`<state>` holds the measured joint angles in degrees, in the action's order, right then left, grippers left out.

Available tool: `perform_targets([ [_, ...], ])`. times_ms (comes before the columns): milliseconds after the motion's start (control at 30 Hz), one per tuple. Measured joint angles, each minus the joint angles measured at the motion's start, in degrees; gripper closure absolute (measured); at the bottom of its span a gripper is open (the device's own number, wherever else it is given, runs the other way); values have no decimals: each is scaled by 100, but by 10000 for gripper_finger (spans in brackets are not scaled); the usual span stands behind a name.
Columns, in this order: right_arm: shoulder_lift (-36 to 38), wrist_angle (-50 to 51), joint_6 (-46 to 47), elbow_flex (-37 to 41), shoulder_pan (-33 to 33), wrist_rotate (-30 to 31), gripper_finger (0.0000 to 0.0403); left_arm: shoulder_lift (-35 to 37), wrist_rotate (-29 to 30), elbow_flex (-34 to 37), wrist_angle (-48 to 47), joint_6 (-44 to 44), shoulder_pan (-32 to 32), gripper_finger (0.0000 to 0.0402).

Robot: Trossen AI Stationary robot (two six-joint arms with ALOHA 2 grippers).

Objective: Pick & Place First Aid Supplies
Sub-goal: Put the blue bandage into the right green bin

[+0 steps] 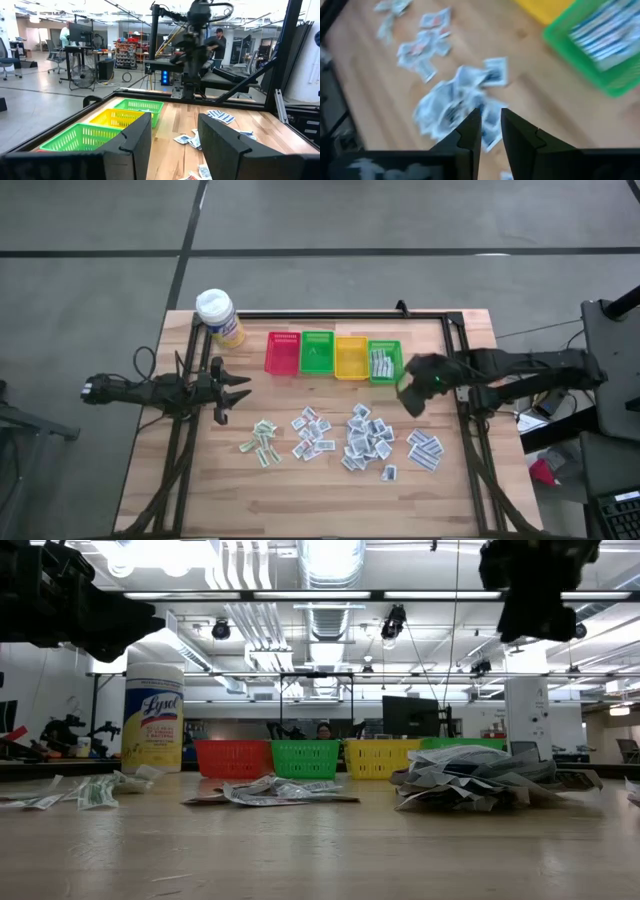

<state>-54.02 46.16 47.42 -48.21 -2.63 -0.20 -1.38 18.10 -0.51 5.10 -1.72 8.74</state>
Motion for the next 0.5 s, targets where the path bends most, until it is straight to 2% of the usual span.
perform_targets([
  [267, -313, -68, 473, 0, -1273, 18, 329, 2, -2, -2, -39, 1, -1, 243],
  [500, -772, 276, 1276, 0, -1821, 32, 342, -1, -2, -2, -64, 1, 0, 243],
])
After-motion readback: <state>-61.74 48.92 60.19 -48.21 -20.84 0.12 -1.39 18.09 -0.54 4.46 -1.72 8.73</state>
